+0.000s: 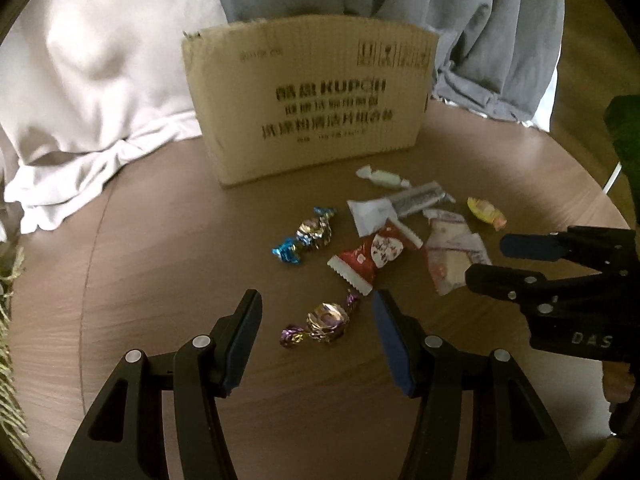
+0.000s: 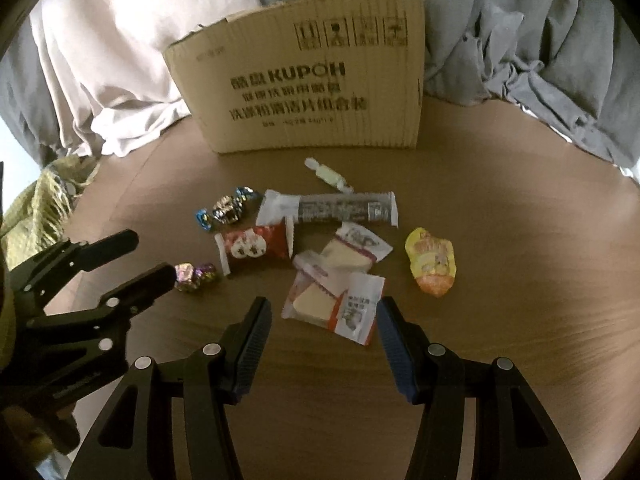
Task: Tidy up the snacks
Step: 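Grasp a purple wrapped candy with the left tool while the right tool grasps a bread bag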
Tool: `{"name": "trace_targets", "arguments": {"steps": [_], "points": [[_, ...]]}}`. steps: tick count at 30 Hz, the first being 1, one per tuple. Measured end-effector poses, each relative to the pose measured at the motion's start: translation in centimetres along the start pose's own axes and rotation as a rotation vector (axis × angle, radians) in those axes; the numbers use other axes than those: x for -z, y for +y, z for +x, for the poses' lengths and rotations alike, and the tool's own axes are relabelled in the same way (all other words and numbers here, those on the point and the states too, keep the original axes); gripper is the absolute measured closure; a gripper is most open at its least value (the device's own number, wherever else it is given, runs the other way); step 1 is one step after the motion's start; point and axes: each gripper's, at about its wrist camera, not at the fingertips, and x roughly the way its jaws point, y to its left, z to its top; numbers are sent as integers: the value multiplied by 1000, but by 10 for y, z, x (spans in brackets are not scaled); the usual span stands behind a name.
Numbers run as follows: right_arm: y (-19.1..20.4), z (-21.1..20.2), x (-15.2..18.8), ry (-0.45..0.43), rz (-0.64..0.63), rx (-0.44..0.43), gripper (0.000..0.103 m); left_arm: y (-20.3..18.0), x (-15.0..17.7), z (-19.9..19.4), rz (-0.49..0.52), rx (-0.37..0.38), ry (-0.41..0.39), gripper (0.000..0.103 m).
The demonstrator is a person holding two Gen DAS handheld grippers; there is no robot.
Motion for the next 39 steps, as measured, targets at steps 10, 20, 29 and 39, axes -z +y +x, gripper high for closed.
{"name": "trace_targets", "arguments": {"steps": [10,20,29,39], "points": [[-9,11,0,30,25,13,47,-3,5,23,-10,10,64,59],[-7,17,0,45,14,-7,47,0,4,21,-50,84,72,79],[-5,28,-6,40,-4,-19,47,1,0,8,-95,98,50,79],[11,30,-1,-16,-116,29,53,6,3,4,-122,71,49,79]]}}
